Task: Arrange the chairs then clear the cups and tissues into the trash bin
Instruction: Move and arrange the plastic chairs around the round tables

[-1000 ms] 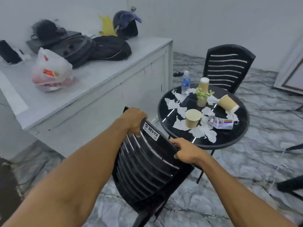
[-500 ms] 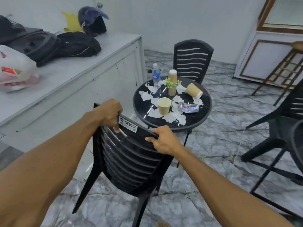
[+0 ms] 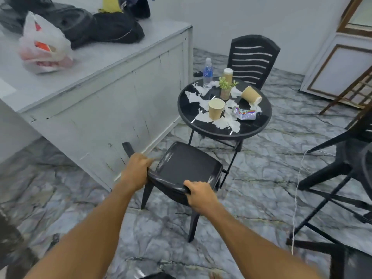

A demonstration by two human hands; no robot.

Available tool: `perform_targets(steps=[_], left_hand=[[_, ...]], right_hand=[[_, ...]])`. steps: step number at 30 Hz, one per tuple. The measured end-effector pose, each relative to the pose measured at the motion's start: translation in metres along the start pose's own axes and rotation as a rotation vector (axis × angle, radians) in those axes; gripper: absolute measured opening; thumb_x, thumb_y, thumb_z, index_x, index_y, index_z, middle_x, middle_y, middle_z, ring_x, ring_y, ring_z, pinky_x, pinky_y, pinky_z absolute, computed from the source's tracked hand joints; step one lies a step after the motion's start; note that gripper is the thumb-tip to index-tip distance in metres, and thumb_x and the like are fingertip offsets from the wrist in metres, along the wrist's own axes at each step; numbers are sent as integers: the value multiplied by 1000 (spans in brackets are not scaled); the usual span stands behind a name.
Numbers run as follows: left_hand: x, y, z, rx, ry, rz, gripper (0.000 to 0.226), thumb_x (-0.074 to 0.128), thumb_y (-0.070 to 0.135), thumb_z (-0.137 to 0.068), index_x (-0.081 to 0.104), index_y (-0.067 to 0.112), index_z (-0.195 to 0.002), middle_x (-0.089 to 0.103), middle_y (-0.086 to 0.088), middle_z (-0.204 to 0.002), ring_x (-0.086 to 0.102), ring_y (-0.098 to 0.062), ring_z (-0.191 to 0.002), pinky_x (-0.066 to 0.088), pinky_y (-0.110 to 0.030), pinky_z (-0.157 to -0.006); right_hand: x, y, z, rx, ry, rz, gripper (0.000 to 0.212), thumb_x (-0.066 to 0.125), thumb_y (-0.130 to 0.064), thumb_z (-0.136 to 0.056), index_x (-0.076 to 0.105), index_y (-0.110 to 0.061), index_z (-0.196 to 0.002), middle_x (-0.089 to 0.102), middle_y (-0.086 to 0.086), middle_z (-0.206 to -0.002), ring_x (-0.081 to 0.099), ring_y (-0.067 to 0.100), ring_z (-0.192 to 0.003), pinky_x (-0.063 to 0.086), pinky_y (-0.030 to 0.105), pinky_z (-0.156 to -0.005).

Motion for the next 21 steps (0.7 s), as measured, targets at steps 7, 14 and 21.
perform_targets(steps=[7, 14, 21], left_hand=[[27, -42, 7, -369, -286, -123, 20, 70, 41, -82, 70, 26, -97, 62, 1, -102, 43, -26, -119, 13, -70, -111], [24, -51, 9, -415, -223, 0, 17, 77, 39, -76, 70, 24, -73, 62, 4, -80, 49, -23, -98, 24, -65, -105], [17, -29, 21, -314, -180, 30, 8, 75, 26, -79, 74, 18, -76, 67, 0, -80, 58, -20, -91, 41, -40, -84]], right_hand=[[18, -11, -46, 139, -212, -70, 7, 53, -12, -85, 59, -13, -81, 65, 15, -88, 57, 35, -86, 47, 38, -71], [24, -11, -40, 162, -201, -68, 12, 52, -7, -83, 50, -12, -72, 54, 13, -75, 51, 34, -71, 42, 36, -61], [32, -14, -8, 101, -219, 5, 5, 50, -9, -87, 51, -10, -82, 50, 12, -76, 47, 31, -69, 40, 36, -61]])
Point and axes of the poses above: each hand's wrist, its own z-axis away from the middle knuckle, its own x-axis out of the palm, y = z × x, the point moved 6 cm from there along -z, towards the middle knuckle
